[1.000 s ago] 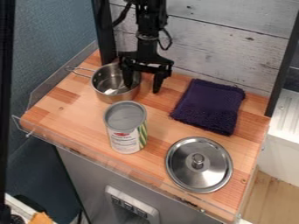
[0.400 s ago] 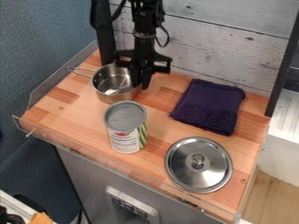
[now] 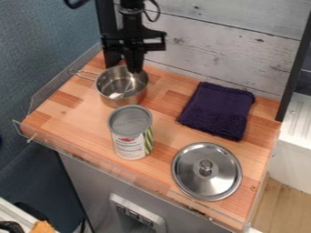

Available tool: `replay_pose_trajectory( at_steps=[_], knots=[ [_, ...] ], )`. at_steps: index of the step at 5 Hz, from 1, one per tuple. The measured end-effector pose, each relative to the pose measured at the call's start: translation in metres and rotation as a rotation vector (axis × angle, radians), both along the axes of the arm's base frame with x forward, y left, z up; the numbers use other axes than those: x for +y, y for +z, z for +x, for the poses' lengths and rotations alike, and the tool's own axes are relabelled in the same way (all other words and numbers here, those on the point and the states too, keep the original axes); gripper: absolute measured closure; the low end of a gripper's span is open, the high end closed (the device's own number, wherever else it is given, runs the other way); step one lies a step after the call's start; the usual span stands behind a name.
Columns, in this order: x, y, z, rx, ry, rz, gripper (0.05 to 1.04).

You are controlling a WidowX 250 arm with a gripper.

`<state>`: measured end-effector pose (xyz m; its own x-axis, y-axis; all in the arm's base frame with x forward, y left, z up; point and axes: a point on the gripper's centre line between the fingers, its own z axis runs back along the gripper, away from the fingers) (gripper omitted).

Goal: Move the silver pot to the bottom left side

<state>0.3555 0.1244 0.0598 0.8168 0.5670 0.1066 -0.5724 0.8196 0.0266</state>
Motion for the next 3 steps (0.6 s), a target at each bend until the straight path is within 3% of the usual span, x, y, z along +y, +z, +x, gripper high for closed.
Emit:
replay_pose_trajectory(
  at_steps=[1, 3],
  knots=[
    [0.003, -0.002, -0.010, -0.010, -0.013, -0.018, 0.862],
    [-0.002, -0.042, 0.009, 0.018, -0.087, -0.014, 0.294]
  ],
)
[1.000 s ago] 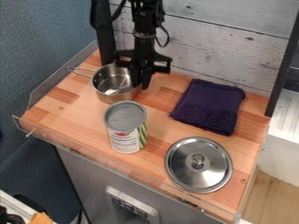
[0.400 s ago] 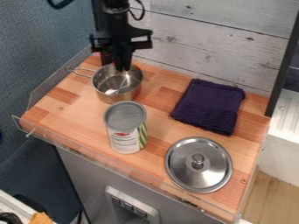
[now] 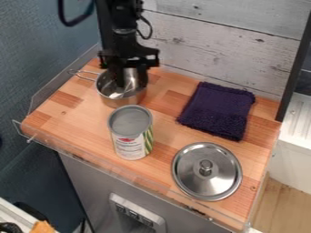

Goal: Move the silver pot to the bottom left side

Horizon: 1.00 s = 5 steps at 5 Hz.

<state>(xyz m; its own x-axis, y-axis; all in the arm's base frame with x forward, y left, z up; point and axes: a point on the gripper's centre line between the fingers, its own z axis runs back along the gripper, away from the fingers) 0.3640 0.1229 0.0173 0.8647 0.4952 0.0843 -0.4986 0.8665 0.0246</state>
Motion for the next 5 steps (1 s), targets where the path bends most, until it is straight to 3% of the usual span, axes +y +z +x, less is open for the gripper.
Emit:
replay_pose_trajectory(
  at_steps=[1, 2, 3, 4, 5],
  knots=[
    [-0.012, -0.004, 0.007, 0.002, -0.037, 0.006, 0.080],
    [-0.012, -0.004, 0.008, 0.000, -0.034, 0.029, 0.075],
    [-0.005, 0.005, 0.002, 0.005, 0.004, 0.088, 0.082],
    [-0.006, 0.032, 0.004, -0.054, 0.016, 0.116, 0.083],
    [-0.020, 0.033, 0.008, -0.064, -0.011, 0.092, 0.083]
  ],
)
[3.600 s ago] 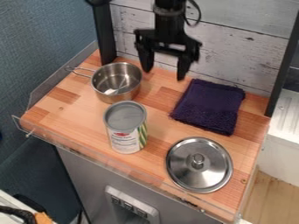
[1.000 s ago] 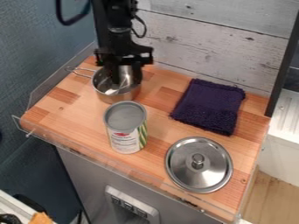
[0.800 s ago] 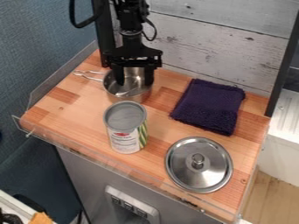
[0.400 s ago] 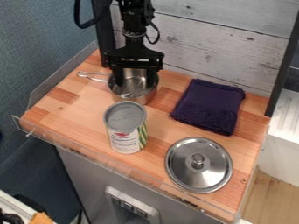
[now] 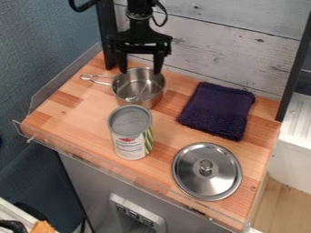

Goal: Move the silver pot to the bottom left side

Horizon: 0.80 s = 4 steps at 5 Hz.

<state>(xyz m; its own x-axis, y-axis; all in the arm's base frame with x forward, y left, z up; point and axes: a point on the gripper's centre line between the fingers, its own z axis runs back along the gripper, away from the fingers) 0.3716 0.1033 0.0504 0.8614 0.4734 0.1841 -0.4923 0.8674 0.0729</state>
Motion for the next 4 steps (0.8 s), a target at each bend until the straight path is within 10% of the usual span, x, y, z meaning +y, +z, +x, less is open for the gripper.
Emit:
replay_pose_trajectory(
  at_steps=[3, 4],
  knots=[
    [-0.023, -0.045, 0.010, 0.085, -0.035, -0.045, 0.134],
    [-0.022, -0.048, 0.011, 0.080, -0.034, -0.043, 0.418]
  ],
)
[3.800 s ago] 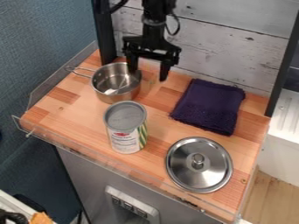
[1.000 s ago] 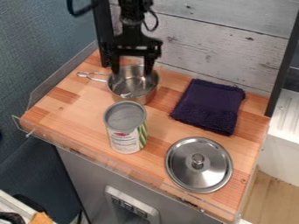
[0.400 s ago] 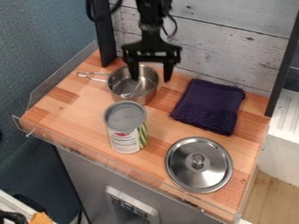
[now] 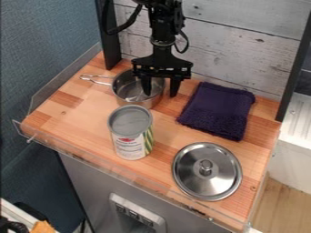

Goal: Move the silver pot to the bottom left side

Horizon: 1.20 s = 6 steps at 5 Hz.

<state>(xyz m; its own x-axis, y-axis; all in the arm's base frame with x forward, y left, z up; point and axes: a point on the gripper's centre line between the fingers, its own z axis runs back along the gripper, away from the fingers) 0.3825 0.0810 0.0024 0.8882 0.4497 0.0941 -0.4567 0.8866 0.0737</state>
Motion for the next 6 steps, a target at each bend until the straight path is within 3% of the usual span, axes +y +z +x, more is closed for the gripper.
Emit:
replay_pose_trajectory(
  at_steps=[1, 2, 3, 4, 5, 6],
  knots=[
    [0.001, -0.001, -0.001, 0.002, -0.001, 0.007, 0.724],
    [0.001, -0.002, -0.003, 0.008, 0.009, 0.009, 0.932],
    [0.001, -0.002, -0.003, 0.008, 0.001, 0.009, 1.000],
    [0.001, -0.002, -0.006, 0.027, -0.015, 0.006, 1.000],
    [0.019, 0.037, -0.017, -0.032, -0.008, 0.018, 1.001],
    [0.038, 0.071, -0.043, -0.051, -0.037, 0.047, 1.001]
  ],
)
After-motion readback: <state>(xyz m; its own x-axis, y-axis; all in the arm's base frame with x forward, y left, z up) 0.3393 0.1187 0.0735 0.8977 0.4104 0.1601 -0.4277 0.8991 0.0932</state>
